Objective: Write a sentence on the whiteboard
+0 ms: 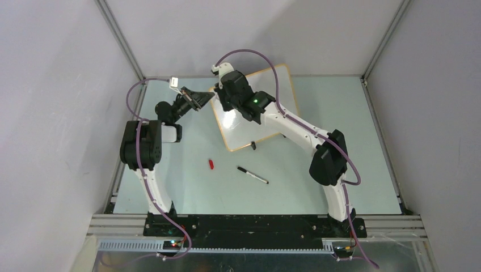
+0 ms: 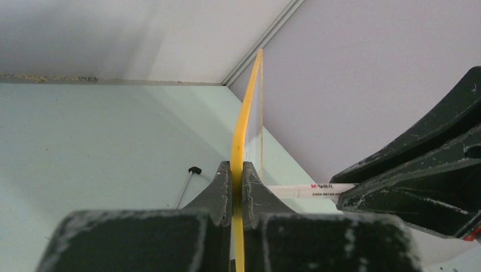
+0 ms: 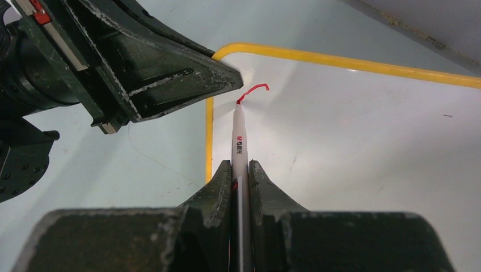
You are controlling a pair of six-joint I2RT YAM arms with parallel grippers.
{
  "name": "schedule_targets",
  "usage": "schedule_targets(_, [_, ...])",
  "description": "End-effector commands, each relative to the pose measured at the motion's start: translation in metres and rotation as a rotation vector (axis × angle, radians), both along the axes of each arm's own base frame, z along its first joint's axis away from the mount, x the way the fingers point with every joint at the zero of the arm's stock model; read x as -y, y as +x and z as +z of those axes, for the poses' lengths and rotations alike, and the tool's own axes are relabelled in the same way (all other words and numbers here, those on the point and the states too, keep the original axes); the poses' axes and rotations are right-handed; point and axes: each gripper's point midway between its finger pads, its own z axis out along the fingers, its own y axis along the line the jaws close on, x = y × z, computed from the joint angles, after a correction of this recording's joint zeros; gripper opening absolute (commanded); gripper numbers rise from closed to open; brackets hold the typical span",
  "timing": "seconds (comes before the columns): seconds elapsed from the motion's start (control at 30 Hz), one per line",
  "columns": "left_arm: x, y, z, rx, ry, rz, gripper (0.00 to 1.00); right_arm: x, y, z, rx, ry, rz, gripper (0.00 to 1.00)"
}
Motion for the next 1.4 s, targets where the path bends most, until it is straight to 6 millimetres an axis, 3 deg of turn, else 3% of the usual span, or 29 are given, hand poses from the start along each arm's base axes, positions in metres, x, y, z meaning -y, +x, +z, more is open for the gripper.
schedule_targets(0.0, [0.014,-0.011,0.015,0.110,0.049,-0.056,0.00,0.003,-0.006,0.006,0.006,0.003,0.011,0.00])
schedule_targets(0.57, [0.014,-0.012,0.016,0.112,0.050,-0.056,0.00,0.022,-0.009,0.008,0.011,-0.019,-0.032,0.00])
schedule_targets(1.0, [0.014,-0.013,0.017,0.115,0.051,-0.055,0.00,0.037,0.001,0.016,0.036,-0.028,-0.095,0.00])
schedule_targets(1.17, [0.014,-0.013,0.017,0.114,0.051,-0.055,0.00,0.036,0.000,0.024,0.040,-0.007,-0.085,0.00])
schedule_targets(1.37, [0.014,-0.013,0.017,0.114,0.051,-0.055,0.00,0.034,-0.009,0.052,0.064,0.070,-0.044,0.00])
